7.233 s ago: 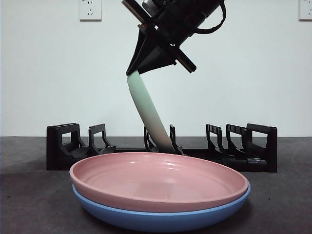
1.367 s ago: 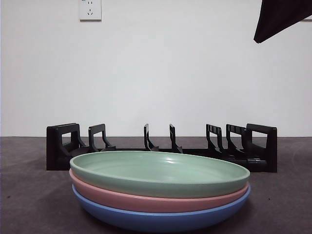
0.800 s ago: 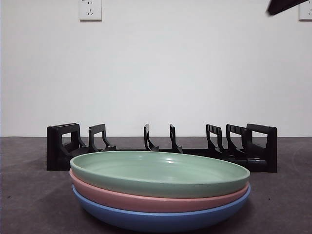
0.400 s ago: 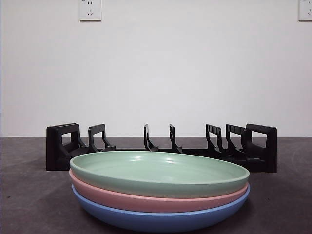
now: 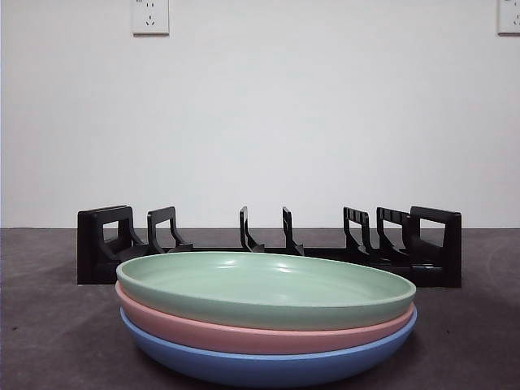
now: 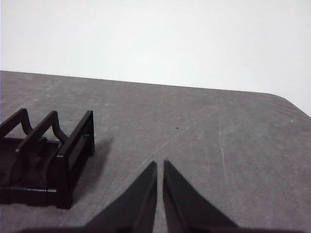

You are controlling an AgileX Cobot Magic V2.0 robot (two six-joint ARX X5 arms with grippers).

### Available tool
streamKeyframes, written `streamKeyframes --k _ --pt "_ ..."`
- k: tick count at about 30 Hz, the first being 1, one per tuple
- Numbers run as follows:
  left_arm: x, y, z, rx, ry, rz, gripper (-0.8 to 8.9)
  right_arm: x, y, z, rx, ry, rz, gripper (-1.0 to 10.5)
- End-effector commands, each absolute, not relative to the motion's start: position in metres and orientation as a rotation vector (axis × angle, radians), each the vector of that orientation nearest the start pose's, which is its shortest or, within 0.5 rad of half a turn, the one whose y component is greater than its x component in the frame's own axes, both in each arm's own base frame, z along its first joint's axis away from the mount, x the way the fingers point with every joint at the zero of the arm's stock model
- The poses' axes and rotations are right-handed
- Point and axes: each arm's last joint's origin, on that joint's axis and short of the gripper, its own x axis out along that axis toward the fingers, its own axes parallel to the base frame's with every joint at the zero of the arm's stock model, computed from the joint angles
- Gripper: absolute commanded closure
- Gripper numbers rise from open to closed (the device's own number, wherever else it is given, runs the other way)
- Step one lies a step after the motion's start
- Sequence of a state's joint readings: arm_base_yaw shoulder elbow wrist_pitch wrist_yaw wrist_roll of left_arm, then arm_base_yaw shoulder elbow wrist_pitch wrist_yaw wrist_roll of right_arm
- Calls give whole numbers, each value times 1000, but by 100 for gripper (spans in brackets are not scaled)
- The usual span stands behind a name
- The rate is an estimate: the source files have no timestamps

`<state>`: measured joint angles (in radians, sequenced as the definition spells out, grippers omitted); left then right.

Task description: Place the plate

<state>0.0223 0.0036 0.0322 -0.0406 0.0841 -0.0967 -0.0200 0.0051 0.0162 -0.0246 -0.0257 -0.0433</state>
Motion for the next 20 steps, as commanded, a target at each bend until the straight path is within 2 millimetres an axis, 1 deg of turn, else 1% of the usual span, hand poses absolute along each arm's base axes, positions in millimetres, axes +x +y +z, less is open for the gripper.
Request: streamKeyframes --k 1,20 --pt "97 0 165 -99 22 -62 806 97 -1 167 -26 -7 12 927" --pt "97 0 165 -99 23 -62 806 97 -1 169 -26 -24 9 927"
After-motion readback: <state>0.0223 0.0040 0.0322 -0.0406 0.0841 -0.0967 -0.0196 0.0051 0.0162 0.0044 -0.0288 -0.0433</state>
